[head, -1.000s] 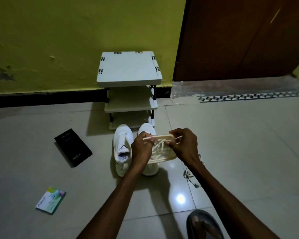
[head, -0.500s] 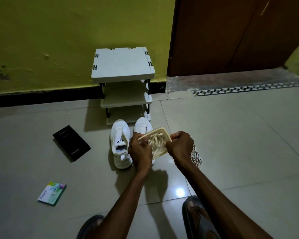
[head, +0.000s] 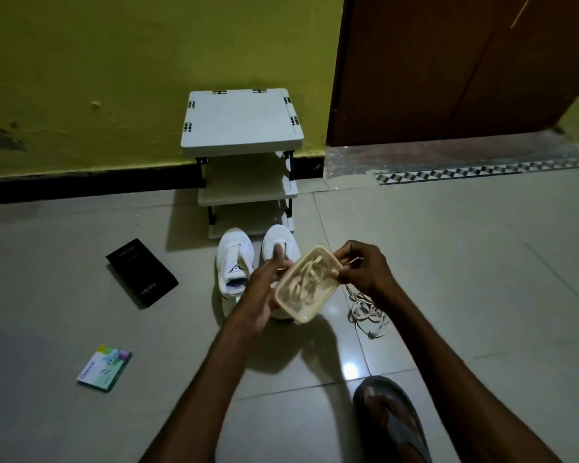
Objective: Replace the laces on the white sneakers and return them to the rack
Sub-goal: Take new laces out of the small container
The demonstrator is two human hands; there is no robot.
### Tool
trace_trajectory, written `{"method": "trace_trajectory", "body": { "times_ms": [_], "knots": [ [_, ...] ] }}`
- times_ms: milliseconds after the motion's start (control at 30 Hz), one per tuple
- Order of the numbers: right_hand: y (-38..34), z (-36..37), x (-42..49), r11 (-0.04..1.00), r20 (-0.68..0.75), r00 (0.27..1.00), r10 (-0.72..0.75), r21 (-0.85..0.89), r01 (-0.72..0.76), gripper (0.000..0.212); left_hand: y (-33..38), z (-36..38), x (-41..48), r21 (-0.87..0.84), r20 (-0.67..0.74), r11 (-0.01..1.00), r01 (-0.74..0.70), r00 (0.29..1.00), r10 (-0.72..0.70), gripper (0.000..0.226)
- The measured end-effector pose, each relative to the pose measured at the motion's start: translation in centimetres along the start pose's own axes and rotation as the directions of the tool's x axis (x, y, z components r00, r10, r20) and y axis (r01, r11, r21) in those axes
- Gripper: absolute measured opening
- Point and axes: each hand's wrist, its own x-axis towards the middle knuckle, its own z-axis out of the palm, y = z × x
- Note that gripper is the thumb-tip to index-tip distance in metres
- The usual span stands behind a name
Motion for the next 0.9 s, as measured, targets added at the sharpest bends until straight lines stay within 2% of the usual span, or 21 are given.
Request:
{"method": "trace_trajectory", "body": {
  "times_ms": [67, 100, 167, 267, 333, 500, 733, 800, 900],
  "knots": [
    [-0.3, -1.0, 0.1, 0.998, 0.110, 0.993, -0.048, 0.039, 0.044, 0.032, 0.9, -0.7, -0.8, -0.090, 0.272, 0.959, 0.269, 0.933, -0.236, 0.060],
    [-0.4, -1.1, 0.2, 0.997, 0.131, 0.989, -0.068, 0.058, 0.060, 0.032, 0.9, -0.8, -1.1, -0.090, 0.365, 0.938, 0.336, 0.887, -0.282, 0.060],
    [-0.8, -0.8, 0.0, 0.992, 0.134, 0.987, -0.083, 0.104, 0.069, 0.028, 0.4, -0.6, -1.2, -0.105, 0.446, 0.919, 0.381, 0.844, -0.299, 0.062],
    [-0.8, -0.1, -0.4, 0.982, 0.100, 0.994, -0.038, 0.190, 0.018, 0.020, -0.3, 0.2, -0.7, -0.254, 0.422, 0.905, 0.340, 0.881, -0.213, 0.063],
    [-0.7, 0.6, -0.7, 0.982, 0.028, 0.999, 0.032, 0.184, -0.036, 0.028, -1.0, 0.8, -0.2, -0.322, 0.377, 0.897, 0.303, 0.910, -0.172, 0.054],
    [-0.7, 1.6, -0.7, 0.981, -0.145, 0.976, 0.163, 0.130, -0.144, 0.037, -2.0, 1.7, 0.1, -0.317, 0.328, 0.913, 0.259, 0.933, -0.151, 0.038],
    [-0.1, 2.3, -1.0, 0.999, -0.240, 0.970, 0.031, -0.021, -0.037, 0.037, -2.5, 1.7, 0.4, -0.360, 0.335, 0.880, 0.310, 0.923, -0.188, 0.037],
    [0.5, 2.1, -1.2, 0.999, -0.218, 0.975, 0.032, -0.005, -0.034, 0.036, -2.8, 1.5, 0.2, -0.363, 0.352, 0.869, 0.335, 0.913, -0.205, 0.036],
    [1.2, 0.4, -1.1, 0.995, 0.033, 0.998, 0.051, 0.086, -0.053, 0.025, -3.7, 1.1, -0.1, -0.338, 0.382, 0.858, 0.386, 0.890, -0.250, 0.040]
  ]
}}
